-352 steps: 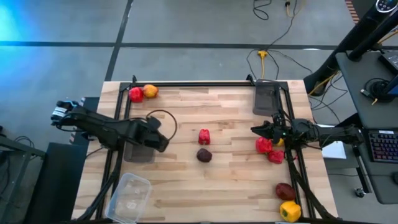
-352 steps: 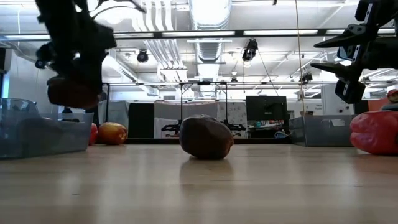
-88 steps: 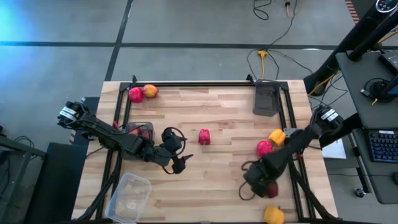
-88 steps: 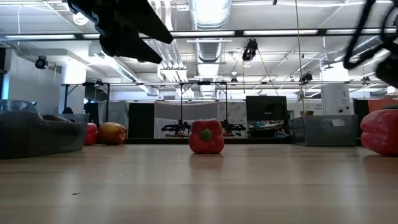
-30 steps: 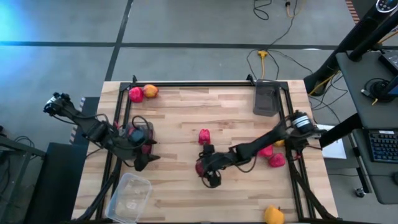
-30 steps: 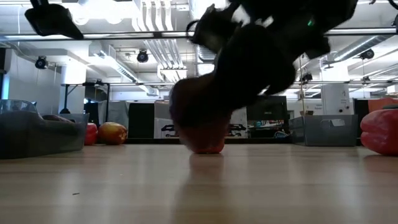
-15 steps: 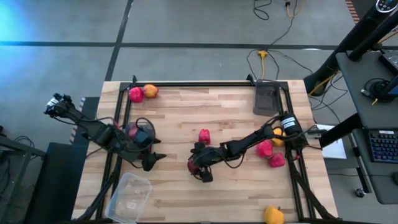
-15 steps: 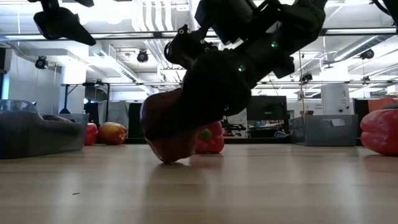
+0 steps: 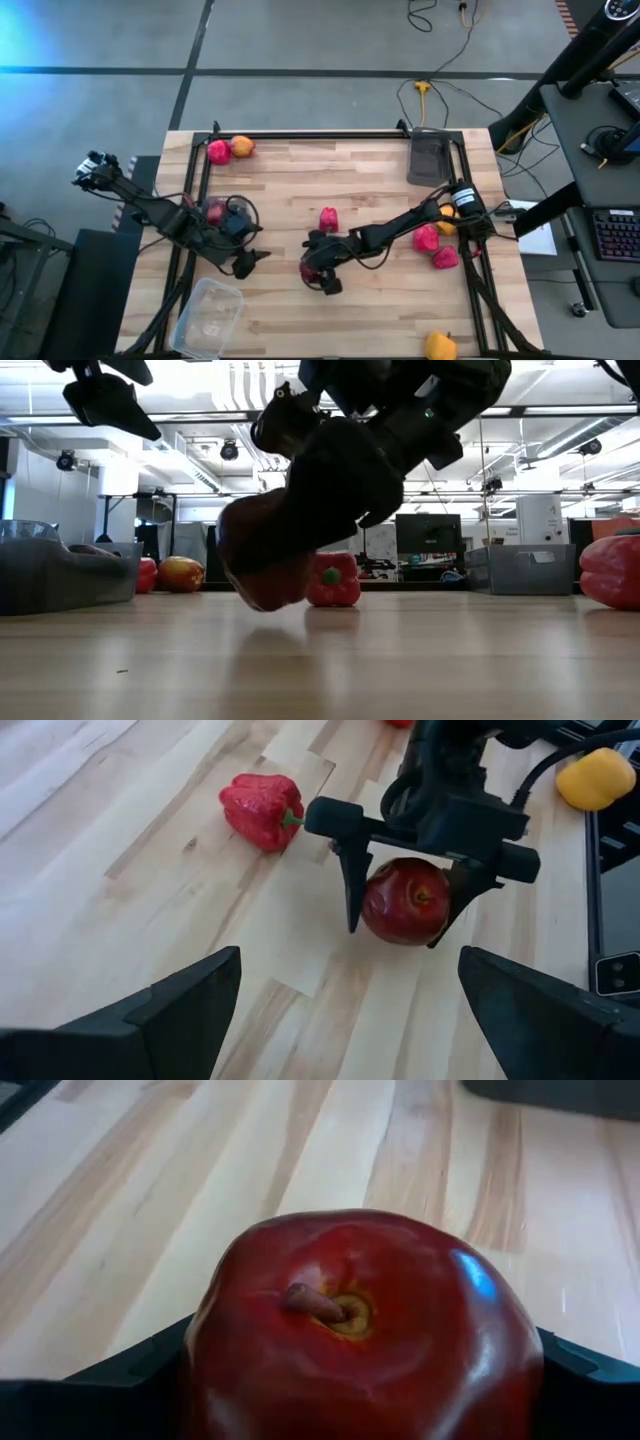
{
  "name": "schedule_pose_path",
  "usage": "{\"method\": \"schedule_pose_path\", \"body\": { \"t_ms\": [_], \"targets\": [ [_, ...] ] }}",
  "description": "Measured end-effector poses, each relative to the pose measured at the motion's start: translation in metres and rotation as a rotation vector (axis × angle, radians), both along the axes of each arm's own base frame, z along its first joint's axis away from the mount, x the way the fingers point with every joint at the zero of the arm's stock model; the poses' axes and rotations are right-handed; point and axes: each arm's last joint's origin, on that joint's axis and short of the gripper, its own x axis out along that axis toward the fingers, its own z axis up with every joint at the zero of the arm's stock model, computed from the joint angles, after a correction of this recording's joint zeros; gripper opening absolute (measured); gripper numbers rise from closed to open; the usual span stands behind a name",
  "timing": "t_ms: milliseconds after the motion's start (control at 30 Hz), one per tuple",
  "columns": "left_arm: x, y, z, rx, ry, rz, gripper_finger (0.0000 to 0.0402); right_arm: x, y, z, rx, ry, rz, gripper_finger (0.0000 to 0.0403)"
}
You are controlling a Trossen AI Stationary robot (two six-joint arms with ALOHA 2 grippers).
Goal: Sort produce into baskets
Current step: Put the red apple into the left black transparent bin
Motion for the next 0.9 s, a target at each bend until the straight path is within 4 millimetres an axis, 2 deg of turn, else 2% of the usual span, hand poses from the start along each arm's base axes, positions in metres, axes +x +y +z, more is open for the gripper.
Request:
{"method": "schedule_pose_path", "body": {
  "t_ms": [200,333,500,733,900],
  "targets": [
    [0.003,-0.003,-0.004,-0.022,0.032,-0.036,0.0357,0.006,-0.003,0.007,-0.134,-0.053,-0.082,0.0332],
    [0.005,-0.005,-0.007,-0.024,0.055,-0.05,0.0357,0.009,-0.007,0.011,-0.07,-0.058,-0.168,0.034],
    [0.01,0.001,-0.01,-0.089,0.082,0.002,0.0357,0.01,-0.011,-0.005,-0.055,-0.011,-0.196,0.0352],
    [0.021,0.005,-0.016,-0.025,0.095,0.009,0.0357,0.017,-0.009,-0.015,0.014,0.07,-0.254,0.0378],
    [0.032,0.0,-0.024,0.024,0.087,-0.007,0.0357,0.027,-0.004,0.004,0.029,0.099,-0.247,0.0384]
  ]
}}
